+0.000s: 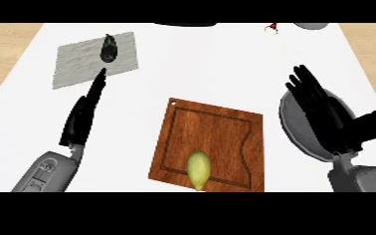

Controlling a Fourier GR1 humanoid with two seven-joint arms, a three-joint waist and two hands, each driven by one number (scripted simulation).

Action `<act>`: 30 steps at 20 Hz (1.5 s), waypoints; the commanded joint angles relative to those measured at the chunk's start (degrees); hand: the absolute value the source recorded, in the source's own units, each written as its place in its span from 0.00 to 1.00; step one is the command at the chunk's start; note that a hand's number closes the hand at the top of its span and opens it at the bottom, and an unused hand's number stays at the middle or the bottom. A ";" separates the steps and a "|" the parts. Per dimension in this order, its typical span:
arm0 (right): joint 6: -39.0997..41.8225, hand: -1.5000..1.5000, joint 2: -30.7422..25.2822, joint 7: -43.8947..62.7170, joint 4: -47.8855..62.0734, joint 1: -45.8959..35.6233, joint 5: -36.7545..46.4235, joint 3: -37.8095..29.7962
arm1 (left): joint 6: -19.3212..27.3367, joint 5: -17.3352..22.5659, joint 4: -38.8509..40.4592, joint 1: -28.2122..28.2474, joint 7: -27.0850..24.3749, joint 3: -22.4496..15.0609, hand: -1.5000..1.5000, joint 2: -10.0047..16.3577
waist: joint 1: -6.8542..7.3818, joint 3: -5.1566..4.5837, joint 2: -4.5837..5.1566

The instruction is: Pick the lemon from the cutting board and place it in the pan

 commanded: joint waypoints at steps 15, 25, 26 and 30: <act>-12.12 0.00 -3.92 -52.83 -15.01 13.51 42.58 12.89 | -1.78 10.92 -4.72 1.35 0.28 11.33 0.50 0.00 | -5.53 1.30 -0.27; -16.67 0.00 -15.95 -40.52 -37.48 36.17 64.84 11.11 | -4.67 11.82 -5.42 2.08 -0.33 13.38 0.50 1.03 | -4.85 0.93 0.22; -14.25 0.00 -16.41 -35.89 -42.47 36.88 67.01 12.22 | -2.63 10.49 -6.72 0.33 3.16 12.07 0.50 0.48 | -4.65 0.94 0.23; -13.14 0.00 -11.85 -29.41 -48.54 38.77 77.60 17.77 | -4.12 10.32 -10.26 2.80 2.34 12.62 0.50 0.38 | -3.00 1.03 0.45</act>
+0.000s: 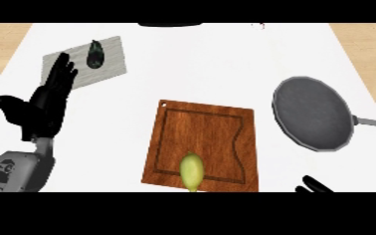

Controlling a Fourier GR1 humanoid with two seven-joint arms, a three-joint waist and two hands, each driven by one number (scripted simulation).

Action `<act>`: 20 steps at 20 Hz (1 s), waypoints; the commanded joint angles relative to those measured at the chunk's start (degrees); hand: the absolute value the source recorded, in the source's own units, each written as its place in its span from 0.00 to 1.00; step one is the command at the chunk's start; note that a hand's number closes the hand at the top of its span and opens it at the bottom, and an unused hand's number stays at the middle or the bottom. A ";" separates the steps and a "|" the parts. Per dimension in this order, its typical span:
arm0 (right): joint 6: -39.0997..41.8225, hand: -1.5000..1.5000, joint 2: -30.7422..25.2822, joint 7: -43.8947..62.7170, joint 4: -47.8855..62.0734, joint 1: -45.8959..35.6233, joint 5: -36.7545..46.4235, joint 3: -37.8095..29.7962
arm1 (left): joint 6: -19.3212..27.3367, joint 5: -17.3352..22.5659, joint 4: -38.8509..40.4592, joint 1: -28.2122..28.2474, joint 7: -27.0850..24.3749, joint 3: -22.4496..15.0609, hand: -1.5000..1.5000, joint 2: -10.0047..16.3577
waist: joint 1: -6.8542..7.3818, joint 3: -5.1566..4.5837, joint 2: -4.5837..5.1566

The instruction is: Pick the lemon from the cutting board and place it in the pan

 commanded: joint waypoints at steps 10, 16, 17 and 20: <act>7.08 0.00 3.79 16.33 -6.35 -5.21 22.09 17.79 | 0.12 -3.02 4.52 -1.22 -2.93 -1.17 0.50 -4.09 | 0.77 -0.10 0.43; 9.94 0.00 9.42 23.30 -2.49 -7.38 33.97 29.85 | -1.58 -2.21 -0.57 2.07 -0.81 -0.12 0.50 -2.68 | 1.26 0.03 0.08; 10.18 0.00 10.89 24.69 0.12 -8.15 36.88 30.66 | -0.68 -2.75 2.55 -2.46 0.55 0.91 0.50 -2.63 | 0.80 0.03 0.20; 8.46 0.00 13.77 28.56 2.45 -4.77 43.32 35.99 | -0.37 -3.69 1.70 -3.31 1.50 0.64 0.50 -3.86 | 0.87 0.10 0.19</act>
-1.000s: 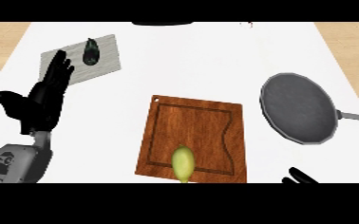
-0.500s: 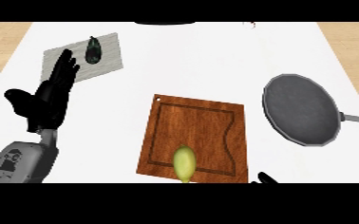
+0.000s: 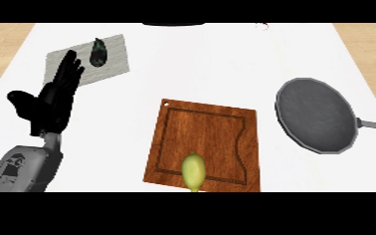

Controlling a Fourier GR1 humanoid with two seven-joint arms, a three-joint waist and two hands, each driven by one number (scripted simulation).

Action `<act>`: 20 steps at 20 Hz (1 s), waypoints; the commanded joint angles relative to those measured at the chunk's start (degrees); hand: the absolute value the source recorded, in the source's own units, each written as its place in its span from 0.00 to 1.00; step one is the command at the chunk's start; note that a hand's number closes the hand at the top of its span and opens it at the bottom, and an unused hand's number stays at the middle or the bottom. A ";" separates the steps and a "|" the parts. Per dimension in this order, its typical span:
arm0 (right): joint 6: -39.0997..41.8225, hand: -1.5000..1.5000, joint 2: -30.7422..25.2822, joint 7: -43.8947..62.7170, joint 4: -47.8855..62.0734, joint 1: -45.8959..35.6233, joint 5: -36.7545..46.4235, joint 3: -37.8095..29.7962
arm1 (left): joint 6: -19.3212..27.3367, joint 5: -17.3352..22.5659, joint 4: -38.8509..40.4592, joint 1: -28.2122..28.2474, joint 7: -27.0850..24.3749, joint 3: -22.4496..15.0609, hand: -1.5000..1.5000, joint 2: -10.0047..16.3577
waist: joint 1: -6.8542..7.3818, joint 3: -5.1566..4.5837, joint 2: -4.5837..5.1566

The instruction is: Pick the lemon from the cutting board and place it in the pan

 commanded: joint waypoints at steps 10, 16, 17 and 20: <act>7.35 0.00 12.03 9.88 8.10 -6.19 8.76 2.82 | -2.23 -2.97 3.26 -1.22 -1.62 1.89 0.50 -3.55 | 0.60 0.08 0.30; 8.74 0.00 16.56 9.92 17.64 -11.19 6.92 1.14 | -1.94 -4.07 -6.51 3.47 3.31 1.90 0.50 -3.06 | 1.00 0.13 0.17; 10.98 0.00 15.34 9.32 16.91 -11.39 5.88 0.33 | -1.57 -5.08 -2.60 -0.36 3.28 2.03 0.50 -3.97 | 0.71 0.12 0.24; 10.77 0.00 17.31 10.07 20.53 -12.90 7.68 2.19 | -4.57 -3.85 -2.57 1.09 2.50 4.09 0.50 -3.47 | 0.71 0.12 0.22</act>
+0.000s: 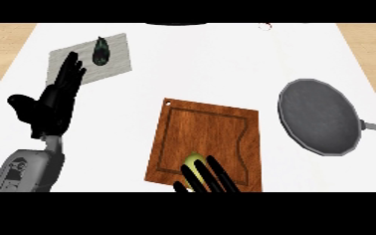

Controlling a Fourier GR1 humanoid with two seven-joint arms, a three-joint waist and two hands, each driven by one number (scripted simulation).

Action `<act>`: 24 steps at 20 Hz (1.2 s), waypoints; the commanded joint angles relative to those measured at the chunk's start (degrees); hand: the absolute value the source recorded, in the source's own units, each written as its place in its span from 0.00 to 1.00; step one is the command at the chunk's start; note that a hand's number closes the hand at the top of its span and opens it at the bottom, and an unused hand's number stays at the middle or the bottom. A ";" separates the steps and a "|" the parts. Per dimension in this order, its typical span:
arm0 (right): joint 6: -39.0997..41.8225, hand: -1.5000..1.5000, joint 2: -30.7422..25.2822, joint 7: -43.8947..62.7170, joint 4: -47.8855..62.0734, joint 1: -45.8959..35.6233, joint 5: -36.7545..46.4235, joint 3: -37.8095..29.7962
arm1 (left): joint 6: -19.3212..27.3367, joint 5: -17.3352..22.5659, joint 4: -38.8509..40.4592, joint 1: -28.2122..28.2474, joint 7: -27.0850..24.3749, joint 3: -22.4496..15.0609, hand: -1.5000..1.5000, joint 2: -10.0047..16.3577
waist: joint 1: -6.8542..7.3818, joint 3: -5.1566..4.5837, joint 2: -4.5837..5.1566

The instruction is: Pick the lemon from the cutting board and place it in the pan

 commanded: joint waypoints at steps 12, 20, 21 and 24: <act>3.95 0.00 3.54 5.54 11.41 -7.04 7.04 -0.64 | -0.94 -3.42 2.57 -4.13 1.58 1.93 0.50 -3.86 | -0.31 0.00 0.05; 4.00 0.00 4.37 8.65 16.36 -8.39 9.64 -2.31 | -2.38 -3.50 -4.19 1.45 3.12 3.24 0.50 -4.01 | 0.06 0.02 -0.04; 6.20 0.00 6.40 9.40 15.02 -9.08 10.59 -0.39 | -5.74 -1.96 -1.85 -0.75 3.73 6.09 0.50 -1.34 | -0.04 0.01 -0.02; 5.49 0.00 6.92 11.03 17.59 -8.30 10.92 1.66 | -3.75 -4.45 1.84 -3.74 2.56 5.80 0.50 -3.14 | -0.22 0.01 0.01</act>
